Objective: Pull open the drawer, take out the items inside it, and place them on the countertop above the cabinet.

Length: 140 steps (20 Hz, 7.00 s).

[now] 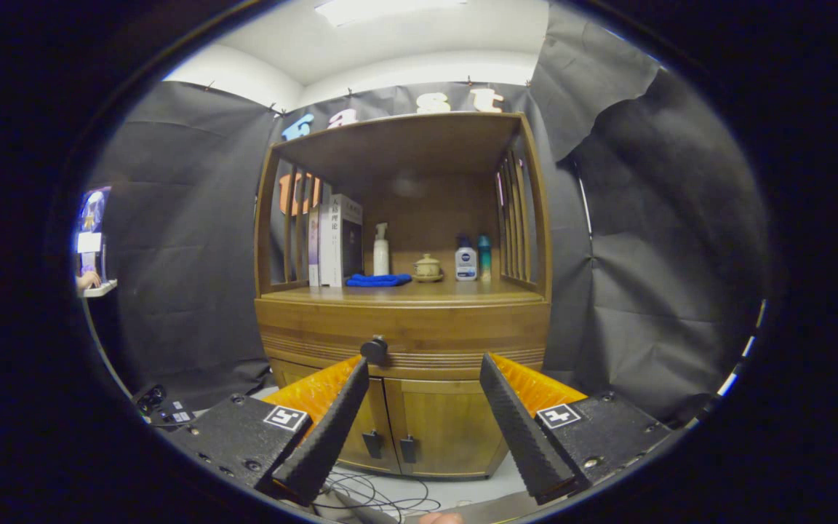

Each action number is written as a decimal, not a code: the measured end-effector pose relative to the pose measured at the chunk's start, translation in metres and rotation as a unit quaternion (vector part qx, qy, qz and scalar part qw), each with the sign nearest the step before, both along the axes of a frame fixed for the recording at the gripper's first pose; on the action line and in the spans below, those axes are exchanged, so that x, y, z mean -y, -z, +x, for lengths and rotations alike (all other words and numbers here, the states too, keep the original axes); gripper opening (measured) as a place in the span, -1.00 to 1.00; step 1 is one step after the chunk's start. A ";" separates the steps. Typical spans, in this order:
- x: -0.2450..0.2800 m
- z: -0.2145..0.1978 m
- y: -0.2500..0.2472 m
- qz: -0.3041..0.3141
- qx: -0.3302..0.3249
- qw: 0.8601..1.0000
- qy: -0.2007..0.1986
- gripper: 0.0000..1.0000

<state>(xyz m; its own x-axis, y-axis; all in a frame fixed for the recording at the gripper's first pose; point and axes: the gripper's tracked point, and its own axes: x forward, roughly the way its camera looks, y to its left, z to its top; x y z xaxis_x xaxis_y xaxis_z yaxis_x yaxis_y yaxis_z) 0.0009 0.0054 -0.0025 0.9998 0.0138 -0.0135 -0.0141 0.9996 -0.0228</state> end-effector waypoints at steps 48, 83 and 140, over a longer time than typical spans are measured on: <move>-0.087 0.115 0.068 -0.039 -0.104 0.993 0.031 -0.27; -0.108 0.096 -0.070 -0.036 -0.172 0.982 -0.066 0.89; -0.072 0.268 -0.099 -0.035 -0.326 0.944 0.032 -0.61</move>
<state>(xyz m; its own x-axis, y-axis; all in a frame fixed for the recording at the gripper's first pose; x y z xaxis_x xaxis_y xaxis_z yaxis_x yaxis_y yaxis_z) 0.2689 0.0773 0.0963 0.7778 -0.0694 -0.6247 0.0116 0.9953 -0.0960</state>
